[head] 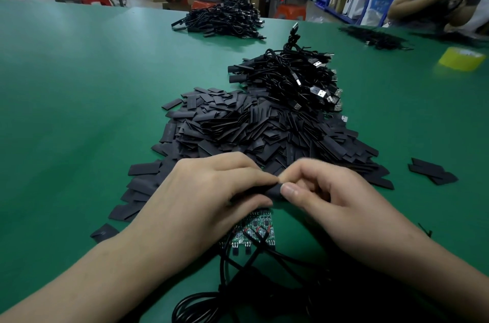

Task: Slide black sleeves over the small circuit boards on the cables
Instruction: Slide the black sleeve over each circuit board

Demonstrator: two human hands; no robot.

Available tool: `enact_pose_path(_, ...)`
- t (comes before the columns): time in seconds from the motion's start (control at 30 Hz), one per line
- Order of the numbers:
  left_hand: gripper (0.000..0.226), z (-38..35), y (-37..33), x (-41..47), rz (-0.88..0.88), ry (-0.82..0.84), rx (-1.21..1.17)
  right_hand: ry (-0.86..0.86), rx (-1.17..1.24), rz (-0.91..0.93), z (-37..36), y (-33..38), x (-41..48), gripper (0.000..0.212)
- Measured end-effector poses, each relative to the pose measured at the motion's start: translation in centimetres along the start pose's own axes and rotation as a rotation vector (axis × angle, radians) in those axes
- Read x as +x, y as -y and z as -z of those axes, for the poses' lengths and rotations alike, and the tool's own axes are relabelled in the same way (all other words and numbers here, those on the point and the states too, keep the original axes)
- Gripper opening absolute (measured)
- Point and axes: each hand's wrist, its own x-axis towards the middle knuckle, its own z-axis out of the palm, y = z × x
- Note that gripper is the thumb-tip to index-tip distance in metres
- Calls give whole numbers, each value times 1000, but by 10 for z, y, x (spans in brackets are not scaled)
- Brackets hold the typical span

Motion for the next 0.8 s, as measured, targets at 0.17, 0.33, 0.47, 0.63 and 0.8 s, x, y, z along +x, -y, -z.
enact_pose_path(0.17, 19, -1, -2, 1, 15, -63, -68, -27, 78, 69, -3, -1, -1, 3)
enact_pose_path(0.33, 19, 2, 1, 3, 133, -179, -184, -244, -139, 261, 9, 2, -2, 8)
enact_pose_path(0.47, 18, 3, 0, 3, 138, -185, -225, -301, -214, 375, 11, 5, -3, 7)
enact_pose_path(0.63, 19, 1, 1, 2, 144, -179, -285, -337, -281, 446, 12, 6, -4, 4)
enact_pose_path(0.8, 22, -3, 1, 0, 261, -116, -523, -361, -336, 508, 12, 5, -4, 4)
